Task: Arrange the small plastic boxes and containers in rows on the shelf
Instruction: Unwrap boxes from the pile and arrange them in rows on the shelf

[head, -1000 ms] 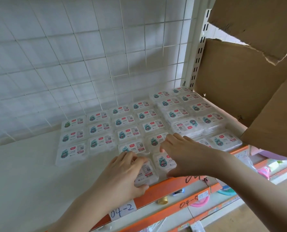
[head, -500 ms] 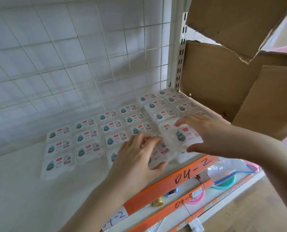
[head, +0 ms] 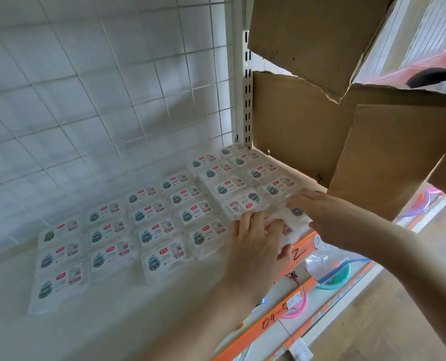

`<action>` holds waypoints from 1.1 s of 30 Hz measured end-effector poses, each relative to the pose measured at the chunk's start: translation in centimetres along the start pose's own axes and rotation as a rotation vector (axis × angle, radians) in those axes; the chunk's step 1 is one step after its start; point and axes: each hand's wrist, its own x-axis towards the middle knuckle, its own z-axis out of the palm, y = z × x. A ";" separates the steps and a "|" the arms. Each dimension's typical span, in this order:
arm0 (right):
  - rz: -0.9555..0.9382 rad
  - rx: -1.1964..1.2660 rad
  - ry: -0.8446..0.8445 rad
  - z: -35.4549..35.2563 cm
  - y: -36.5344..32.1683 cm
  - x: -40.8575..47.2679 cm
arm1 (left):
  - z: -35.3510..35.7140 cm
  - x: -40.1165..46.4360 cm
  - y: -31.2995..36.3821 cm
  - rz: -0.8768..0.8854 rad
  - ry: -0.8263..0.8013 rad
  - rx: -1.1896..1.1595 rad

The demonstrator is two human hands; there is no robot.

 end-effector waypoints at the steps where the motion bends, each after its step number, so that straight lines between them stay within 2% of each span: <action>1: 0.006 0.001 0.007 0.3 0.1 0.1 | 0.2 0.0 0.0 -0.011 0.003 0.012; 6: 0.004 0.061 0.015 1.2 0.5 0.5 | 0.4 0.1 -0.5 -0.087 0.007 0.016; 12: -0.001 0.076 0.018 1.4 0.7 0.5 | 0.3 0.4 -1.2 -0.068 0.007 -0.105; 15: -0.021 0.102 0.017 1.1 0.6 0.4 | -0.3 0.2 -1.9 -0.038 -0.046 -0.142; 22: -0.028 0.040 0.053 0.4 -0.4 -0.2 | -2.0 -2.0 -5.0 -0.022 -0.238 -0.465; 27: -0.014 -0.014 0.075 0.2 -1.1 0.0 | -1.7 -2.0 -4.9 -0.022 -0.151 -0.517; 33: 0.003 -0.045 0.090 0.2 -1.9 0.2 | -2.0 -1.3 -5.1 -0.033 -0.174 -0.540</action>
